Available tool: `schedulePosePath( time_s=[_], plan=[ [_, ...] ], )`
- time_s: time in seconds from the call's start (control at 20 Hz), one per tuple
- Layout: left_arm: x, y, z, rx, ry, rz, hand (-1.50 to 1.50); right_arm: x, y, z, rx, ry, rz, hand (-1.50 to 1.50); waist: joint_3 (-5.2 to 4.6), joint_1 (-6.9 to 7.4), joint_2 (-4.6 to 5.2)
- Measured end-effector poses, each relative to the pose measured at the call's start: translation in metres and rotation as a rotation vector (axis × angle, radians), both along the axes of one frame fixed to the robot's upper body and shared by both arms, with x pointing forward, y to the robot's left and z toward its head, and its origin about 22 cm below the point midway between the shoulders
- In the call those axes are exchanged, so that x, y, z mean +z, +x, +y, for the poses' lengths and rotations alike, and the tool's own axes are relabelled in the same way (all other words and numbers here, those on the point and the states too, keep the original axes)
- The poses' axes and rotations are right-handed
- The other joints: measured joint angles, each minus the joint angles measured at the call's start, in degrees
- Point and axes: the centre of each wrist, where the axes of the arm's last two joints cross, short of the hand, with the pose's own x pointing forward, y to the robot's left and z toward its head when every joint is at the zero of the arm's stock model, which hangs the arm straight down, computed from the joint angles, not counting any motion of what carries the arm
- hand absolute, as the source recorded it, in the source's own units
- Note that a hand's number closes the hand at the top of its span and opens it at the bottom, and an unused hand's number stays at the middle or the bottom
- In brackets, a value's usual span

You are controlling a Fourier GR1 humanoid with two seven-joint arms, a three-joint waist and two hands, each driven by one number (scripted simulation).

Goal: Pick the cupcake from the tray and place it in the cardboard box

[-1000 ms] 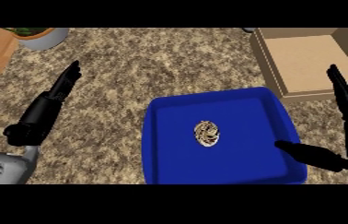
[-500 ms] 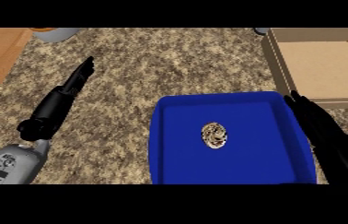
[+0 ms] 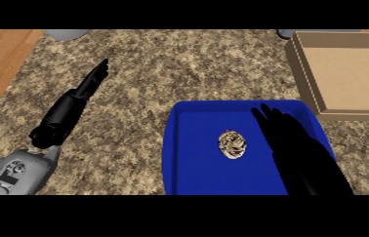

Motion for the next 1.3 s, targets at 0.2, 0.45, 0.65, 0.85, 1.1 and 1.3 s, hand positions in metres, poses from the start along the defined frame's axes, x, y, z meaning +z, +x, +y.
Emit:
schedulePosePath(
  time_s=[0.2, 0.45, 0.65, 0.85, 1.1, 1.3],
  plan=[
    [0.001, -0.001, 0.003, -0.002, -0.002, 0.005, 0.0, -0.006, 0.013, 0.025, 0.009, 0.007, 0.05, -1.5, 0.04, -0.06, -0.07],
    [-0.003, 0.002, 0.003, 0.017, -0.006, 0.011, 0.0, -0.013, 0.021, 0.053, 0.017, 0.015, 0.1, -1.5, 0.11, -0.9, -0.13],
    [-0.005, 0.001, 0.005, 0.021, -0.008, 0.013, 0.0, -0.023, 0.032, 0.069, 0.004, -0.012, 0.124, -1.5, 0.16, -1.07, -0.17],
    [-0.007, -0.002, 0.01, 0.023, -0.009, 0.01, 0.0, -0.031, 0.041, 0.077, -0.022, -0.059, 0.117, -1.5, 0.19, -1.26, -0.2],
    [-0.005, 0.002, 0.009, 0.027, -0.009, 0.002, 0.0, -0.039, 0.047, 0.086, -0.042, -0.089, 0.12, -1.5, 0.23, -1.55, -0.2],
    [-0.003, -0.003, 0.009, 0.023, -0.011, 0.008, 0.0, -0.05, 0.053, 0.087, -0.067, -0.126, 0.139, -1.5, 0.26, -1.48, -0.22]
  ],
)
